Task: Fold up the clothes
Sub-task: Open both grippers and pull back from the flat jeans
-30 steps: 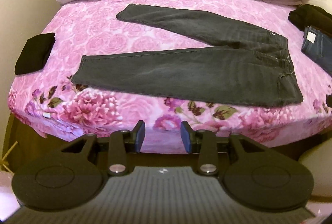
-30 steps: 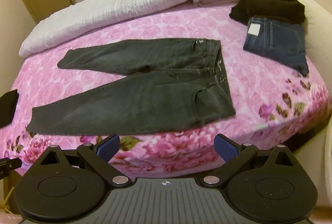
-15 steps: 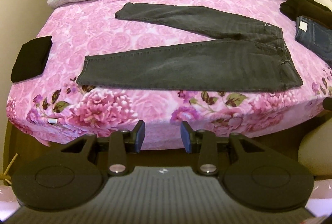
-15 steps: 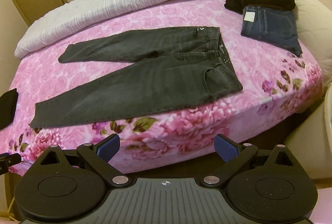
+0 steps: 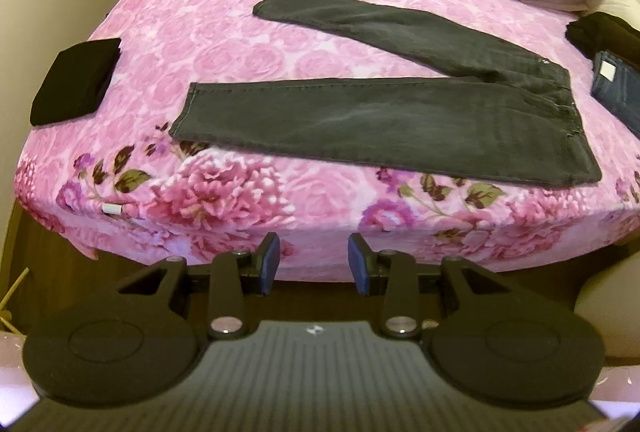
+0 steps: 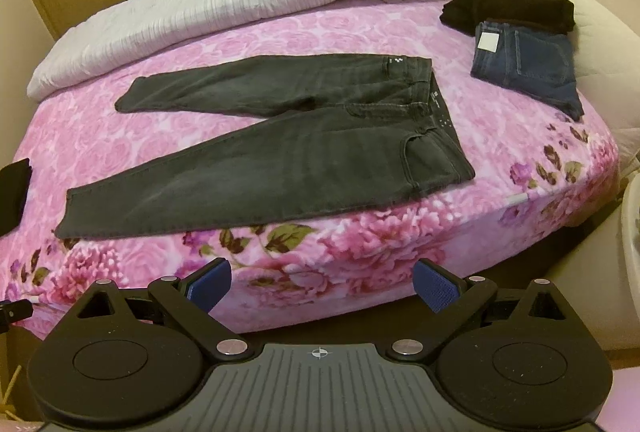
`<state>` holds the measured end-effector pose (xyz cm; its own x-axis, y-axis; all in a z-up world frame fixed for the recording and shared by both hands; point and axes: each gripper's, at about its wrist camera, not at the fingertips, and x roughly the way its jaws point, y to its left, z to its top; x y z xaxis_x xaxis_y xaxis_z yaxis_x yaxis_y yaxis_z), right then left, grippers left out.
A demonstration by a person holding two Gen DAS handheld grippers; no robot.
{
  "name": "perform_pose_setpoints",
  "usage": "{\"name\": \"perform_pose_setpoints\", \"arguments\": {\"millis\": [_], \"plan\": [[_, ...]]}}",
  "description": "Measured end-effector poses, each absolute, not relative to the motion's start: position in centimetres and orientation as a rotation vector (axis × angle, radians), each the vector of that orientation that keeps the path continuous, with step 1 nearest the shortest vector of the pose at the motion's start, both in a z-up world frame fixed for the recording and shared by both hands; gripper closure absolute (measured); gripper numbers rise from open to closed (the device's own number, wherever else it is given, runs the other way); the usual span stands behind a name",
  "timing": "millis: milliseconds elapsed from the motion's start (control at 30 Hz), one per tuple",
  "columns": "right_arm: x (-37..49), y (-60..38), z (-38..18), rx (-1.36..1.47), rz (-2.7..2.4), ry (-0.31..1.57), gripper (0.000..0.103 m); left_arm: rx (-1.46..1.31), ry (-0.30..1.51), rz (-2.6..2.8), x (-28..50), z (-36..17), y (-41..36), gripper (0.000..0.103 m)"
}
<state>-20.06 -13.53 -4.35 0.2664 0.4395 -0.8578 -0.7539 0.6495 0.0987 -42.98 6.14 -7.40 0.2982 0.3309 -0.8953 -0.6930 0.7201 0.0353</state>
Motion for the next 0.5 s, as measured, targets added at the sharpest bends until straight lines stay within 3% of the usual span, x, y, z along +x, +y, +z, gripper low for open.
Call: {"name": "perform_pose_setpoints", "arguments": {"millis": [267, 500], "plan": [[-16.6, -10.5, -5.5, -0.357, 0.823, 1.039, 0.003, -0.413, 1.100, 0.698, -39.1, -9.3, 8.3, 0.070], [-10.6, -5.0, -8.5, -0.390, 0.867, 1.092, 0.003, -0.452, 1.070, 0.608, -30.0, -11.9, 10.3, 0.070]]}}
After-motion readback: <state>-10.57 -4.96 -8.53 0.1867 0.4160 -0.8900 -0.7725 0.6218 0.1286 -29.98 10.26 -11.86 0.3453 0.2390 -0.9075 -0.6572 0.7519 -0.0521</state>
